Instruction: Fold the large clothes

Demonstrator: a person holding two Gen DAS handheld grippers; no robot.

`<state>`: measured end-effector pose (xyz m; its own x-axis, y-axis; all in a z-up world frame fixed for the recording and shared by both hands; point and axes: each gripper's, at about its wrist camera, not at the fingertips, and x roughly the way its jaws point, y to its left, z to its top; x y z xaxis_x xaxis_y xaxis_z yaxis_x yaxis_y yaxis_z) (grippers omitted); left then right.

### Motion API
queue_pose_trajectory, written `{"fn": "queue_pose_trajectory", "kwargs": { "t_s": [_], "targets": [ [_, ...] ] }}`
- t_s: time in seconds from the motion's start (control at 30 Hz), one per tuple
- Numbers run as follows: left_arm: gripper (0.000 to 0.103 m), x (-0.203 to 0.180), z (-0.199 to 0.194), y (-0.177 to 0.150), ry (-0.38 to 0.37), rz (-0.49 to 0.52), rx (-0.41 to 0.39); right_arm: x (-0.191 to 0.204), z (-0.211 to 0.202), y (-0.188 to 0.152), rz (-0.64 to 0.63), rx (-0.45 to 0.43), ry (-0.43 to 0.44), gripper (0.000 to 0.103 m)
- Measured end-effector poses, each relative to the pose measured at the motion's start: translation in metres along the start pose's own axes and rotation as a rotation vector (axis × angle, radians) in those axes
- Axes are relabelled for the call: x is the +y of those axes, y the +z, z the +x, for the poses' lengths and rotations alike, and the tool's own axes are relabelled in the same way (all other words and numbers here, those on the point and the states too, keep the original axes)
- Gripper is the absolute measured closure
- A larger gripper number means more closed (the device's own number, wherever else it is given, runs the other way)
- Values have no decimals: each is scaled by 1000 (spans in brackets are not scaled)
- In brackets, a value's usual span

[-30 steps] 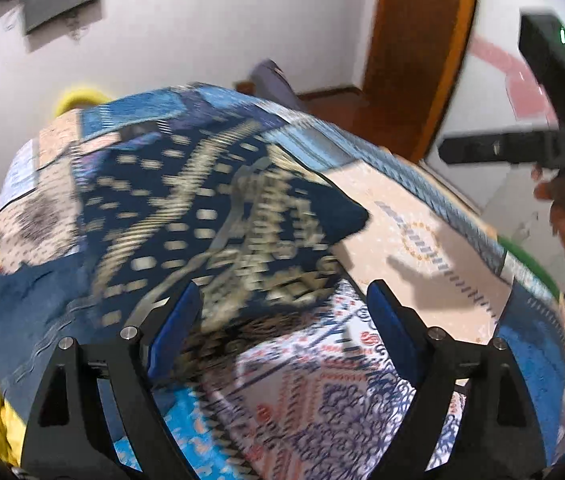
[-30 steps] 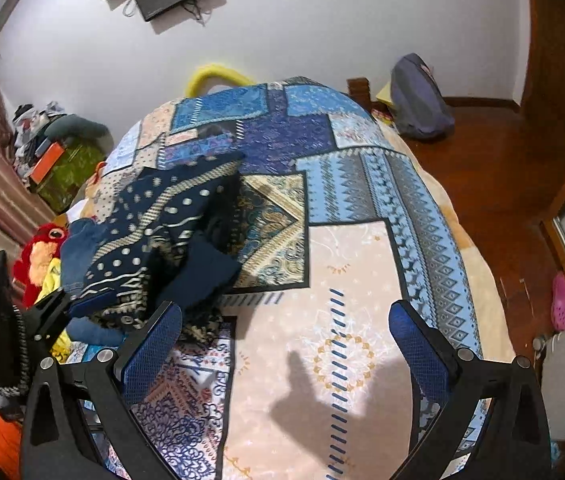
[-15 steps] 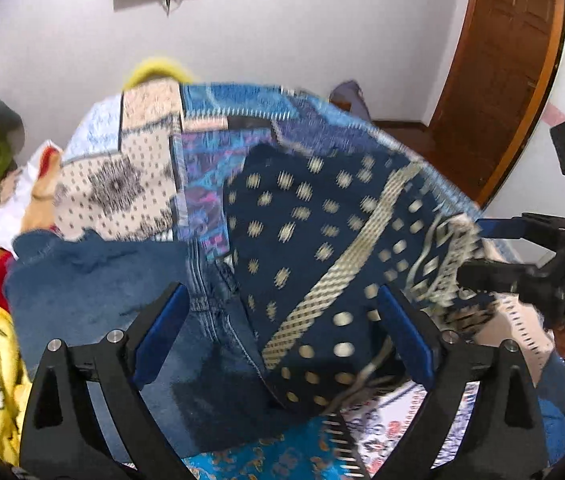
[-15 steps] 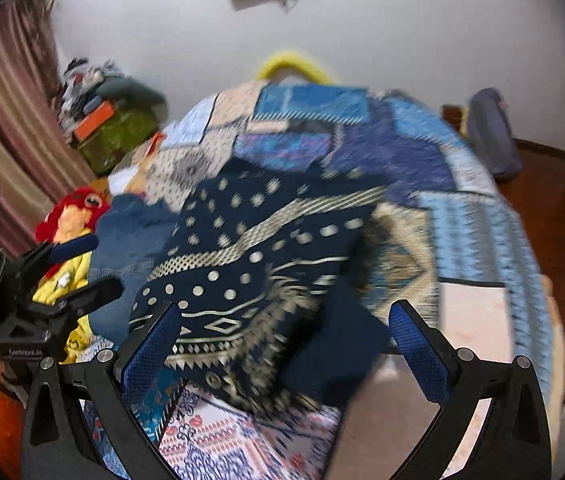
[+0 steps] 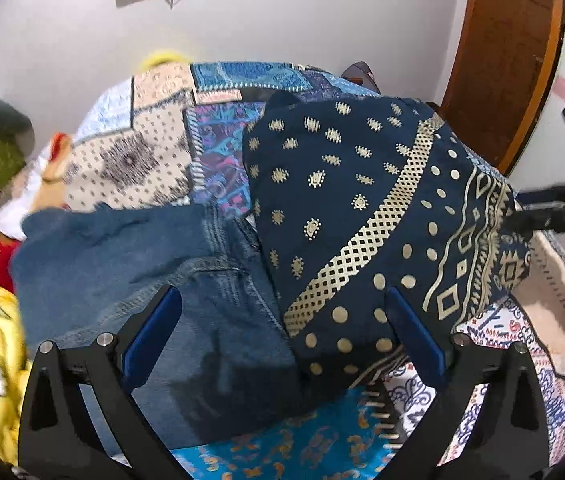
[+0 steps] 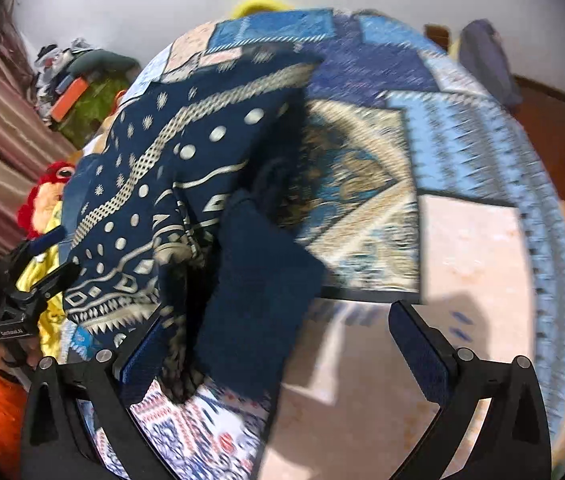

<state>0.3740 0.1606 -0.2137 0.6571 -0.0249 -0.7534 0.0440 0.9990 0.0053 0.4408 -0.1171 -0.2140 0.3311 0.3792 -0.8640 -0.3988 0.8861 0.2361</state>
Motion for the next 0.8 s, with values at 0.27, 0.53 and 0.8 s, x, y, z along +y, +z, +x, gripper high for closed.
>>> {"fn": "queue_pose_trajectory", "kwargs": {
  "t_s": [0.27,0.53,0.8],
  "targets": [
    [0,23,-9,31,-48,-89,-27,33,-44,18,-163,-126,-53,0],
    [0,54,66,49,-341,-343,136,35,19,60,-55,-18,99,0],
    [0,53,118,47,-531,-440,198,6,90,77,104,123,292,0]
  ]
}}
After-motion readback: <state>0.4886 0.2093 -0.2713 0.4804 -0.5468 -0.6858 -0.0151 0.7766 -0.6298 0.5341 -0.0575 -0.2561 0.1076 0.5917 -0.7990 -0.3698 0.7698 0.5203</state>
